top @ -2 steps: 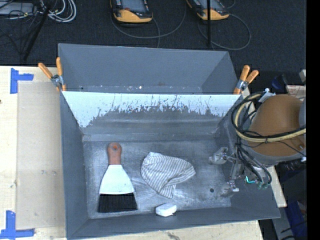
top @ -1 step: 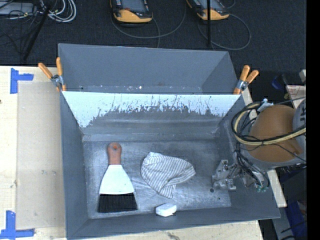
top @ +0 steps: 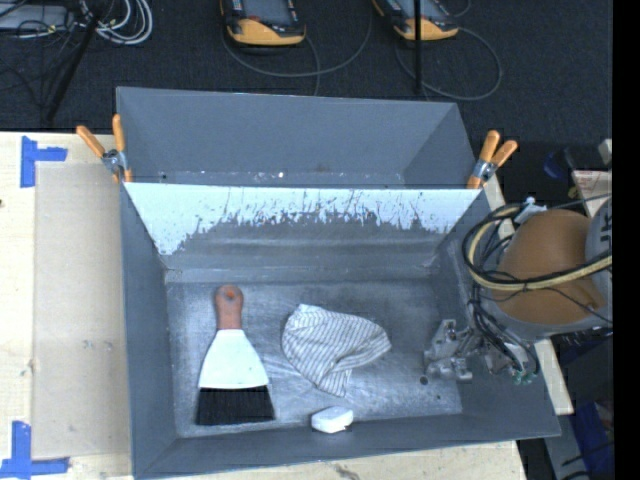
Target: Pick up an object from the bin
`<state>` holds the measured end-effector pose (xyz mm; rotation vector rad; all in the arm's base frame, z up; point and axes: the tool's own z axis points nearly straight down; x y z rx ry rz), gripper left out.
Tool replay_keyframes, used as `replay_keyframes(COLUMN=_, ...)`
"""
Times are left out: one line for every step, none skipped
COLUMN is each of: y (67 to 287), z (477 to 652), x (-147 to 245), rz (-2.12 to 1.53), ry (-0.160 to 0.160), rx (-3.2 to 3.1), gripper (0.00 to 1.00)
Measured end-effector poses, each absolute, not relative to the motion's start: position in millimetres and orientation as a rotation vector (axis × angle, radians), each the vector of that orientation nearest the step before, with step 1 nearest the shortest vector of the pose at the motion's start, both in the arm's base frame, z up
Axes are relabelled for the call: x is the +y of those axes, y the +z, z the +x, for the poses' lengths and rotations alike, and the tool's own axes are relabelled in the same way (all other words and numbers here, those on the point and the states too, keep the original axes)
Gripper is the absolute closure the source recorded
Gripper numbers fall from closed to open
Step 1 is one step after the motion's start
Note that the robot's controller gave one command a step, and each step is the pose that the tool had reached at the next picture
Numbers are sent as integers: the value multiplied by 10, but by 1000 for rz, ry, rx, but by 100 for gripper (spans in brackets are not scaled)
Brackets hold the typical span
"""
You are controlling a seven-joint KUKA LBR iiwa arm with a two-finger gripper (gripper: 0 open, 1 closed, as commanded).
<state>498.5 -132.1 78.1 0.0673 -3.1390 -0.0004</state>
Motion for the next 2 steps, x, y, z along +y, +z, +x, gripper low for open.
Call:
replay_keyframes(y=2083, z=5089, x=-1216, rz=675, ry=-3, rx=-3068, gripper=100)
replay_keyframes(y=2501, z=5124, x=-1188, rz=860, ry=-2, rx=-3022, gripper=100)
